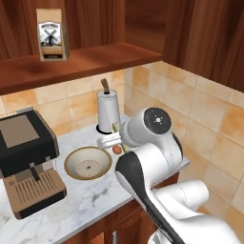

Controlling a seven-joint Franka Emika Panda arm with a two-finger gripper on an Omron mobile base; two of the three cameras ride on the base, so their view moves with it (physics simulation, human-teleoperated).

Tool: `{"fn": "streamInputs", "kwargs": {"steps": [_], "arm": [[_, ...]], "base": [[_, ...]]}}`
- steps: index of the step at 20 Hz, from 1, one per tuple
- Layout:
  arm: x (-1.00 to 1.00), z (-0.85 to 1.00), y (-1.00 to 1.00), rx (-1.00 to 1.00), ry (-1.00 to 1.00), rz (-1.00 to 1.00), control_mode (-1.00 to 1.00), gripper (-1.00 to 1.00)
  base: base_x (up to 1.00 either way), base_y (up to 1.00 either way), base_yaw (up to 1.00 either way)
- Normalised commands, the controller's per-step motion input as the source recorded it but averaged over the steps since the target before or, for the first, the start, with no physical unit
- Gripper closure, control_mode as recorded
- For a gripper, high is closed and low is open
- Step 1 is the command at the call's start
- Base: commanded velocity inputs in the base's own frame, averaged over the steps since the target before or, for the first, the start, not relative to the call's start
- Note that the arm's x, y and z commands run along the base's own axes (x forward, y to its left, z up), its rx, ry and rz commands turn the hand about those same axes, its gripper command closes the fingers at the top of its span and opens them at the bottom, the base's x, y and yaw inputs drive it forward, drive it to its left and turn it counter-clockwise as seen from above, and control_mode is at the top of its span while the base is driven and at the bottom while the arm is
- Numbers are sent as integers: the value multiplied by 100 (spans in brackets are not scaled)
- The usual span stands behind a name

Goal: Pick the egg and butter from the fridge and place them by the bowl for mixing.

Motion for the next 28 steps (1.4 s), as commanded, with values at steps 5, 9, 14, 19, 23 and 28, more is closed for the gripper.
{"fn": "streamInputs", "kwargs": {"steps": [5, 9, 14, 19, 23, 28], "arm": [[5, -30, -5, 7, 15, -41, -100, 100], [-2, -30, -57, 28, 22, -30, -100, 100], [2, -26, -53, 23, 22, -5, -100, 100], [9, -23, -17, 4, 8, 0, -100, 100], [23, -55, 0, -2, 13, -1, -100, 100], [36, -66, 0, 0, 16, -3, -100, 100]], "base": [[0, 0, 0], [0, 0, 0], [0, 0, 0], [0, 0, 0], [0, 0, 0], [0, 0, 0]]}}
